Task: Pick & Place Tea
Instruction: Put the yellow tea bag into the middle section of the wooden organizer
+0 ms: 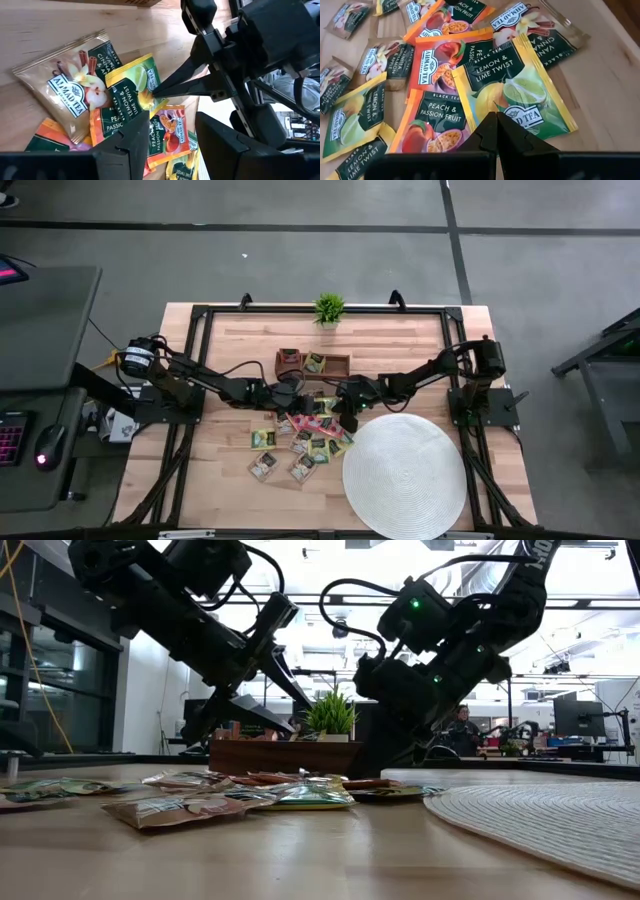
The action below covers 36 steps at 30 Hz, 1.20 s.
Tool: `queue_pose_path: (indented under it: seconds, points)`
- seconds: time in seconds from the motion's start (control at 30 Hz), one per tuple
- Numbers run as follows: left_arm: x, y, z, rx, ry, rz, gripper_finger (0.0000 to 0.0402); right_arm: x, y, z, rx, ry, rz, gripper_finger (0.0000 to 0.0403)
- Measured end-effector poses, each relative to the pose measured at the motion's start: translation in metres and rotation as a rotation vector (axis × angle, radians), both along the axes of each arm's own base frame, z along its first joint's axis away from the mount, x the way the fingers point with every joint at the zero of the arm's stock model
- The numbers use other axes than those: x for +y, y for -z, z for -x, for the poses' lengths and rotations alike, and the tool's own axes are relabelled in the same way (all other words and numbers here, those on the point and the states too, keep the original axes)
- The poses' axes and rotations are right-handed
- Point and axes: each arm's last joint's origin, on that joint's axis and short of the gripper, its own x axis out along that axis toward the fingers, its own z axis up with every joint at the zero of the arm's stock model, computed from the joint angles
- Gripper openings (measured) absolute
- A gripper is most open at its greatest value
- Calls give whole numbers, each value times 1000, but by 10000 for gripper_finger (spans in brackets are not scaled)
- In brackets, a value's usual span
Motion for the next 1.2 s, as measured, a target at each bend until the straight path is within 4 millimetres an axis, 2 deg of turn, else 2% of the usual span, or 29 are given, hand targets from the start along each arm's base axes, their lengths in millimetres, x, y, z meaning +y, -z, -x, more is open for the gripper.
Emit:
queue_pose_path:
  seconds: [0.37, 0.57, 0.77, 0.83, 0.9, 0.97, 1.1, 1.2]
  points:
    - [-1, 1, 0, 8, 18, 10, 156, 0, 3, 4, 66, 152, -90, 0]
    - [-1, -1, -2, 27, 17, 8, 156, 3, 4, 5, 77, 172, -109, 0]
    - [-3, -18, -17, 165, 32, -37, 156, 3, 4, 5, 79, 185, -119, 0]
    - [-2, -14, -26, 215, 19, -50, 156, 3, 4, 5, 80, 187, -122, 0]
    - [-1, -13, -27, 269, 18, -55, 156, 3, 5, 5, 80, 185, -127, 0]
    - [-3, -17, -40, 233, 24, -33, 156, 3, 5, 5, 81, 184, -131, 0]
    - [-2, -3, -46, 312, 21, -7, 156, 6, 5, 5, 83, 176, -131, 0]
    - [-3, 1, -53, 310, 28, 0, 156, 9, 5, 6, 87, 165, -131, 0]
